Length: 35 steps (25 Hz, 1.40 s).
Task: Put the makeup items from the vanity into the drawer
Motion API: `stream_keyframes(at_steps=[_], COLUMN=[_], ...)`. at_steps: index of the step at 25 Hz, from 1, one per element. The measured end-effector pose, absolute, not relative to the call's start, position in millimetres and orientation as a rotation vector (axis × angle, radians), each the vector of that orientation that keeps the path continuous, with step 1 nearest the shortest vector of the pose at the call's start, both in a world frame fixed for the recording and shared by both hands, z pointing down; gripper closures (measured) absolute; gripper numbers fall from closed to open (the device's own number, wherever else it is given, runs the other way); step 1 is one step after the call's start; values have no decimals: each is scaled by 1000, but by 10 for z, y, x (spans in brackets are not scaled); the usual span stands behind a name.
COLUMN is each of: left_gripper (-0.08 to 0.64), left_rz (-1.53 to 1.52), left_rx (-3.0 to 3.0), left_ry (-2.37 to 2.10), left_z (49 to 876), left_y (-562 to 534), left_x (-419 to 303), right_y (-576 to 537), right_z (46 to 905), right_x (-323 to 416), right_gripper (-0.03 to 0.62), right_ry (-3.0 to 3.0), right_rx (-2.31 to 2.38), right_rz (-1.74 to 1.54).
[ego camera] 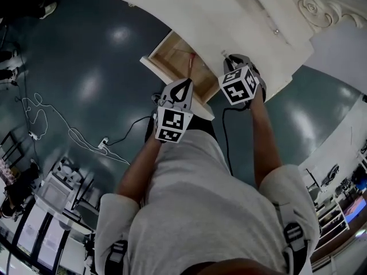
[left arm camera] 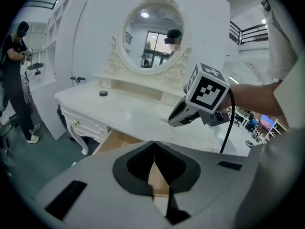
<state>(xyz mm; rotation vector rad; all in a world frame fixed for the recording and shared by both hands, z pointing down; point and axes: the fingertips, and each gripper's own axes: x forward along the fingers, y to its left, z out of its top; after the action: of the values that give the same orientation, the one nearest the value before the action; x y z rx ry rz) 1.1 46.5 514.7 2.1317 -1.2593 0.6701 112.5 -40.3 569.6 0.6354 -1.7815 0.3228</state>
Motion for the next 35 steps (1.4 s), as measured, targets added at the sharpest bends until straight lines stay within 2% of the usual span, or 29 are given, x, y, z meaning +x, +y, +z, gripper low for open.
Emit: stream_keyframes(at_steps=[18,35], left_gripper=[552,552], left_rz=[591,582], left_rx=[2034,1875], left_ry=[-1364,-1438], left_z=[5175,5671], left_y=[808,904], left_x=[-562,-803], right_y=[-61,232], right_z=[5612,6159], right_x=[258,-319], right_gripper=[520,520], right_ry=[-1850,-2030], right_rx=[496,605], right_rz=[246,677])
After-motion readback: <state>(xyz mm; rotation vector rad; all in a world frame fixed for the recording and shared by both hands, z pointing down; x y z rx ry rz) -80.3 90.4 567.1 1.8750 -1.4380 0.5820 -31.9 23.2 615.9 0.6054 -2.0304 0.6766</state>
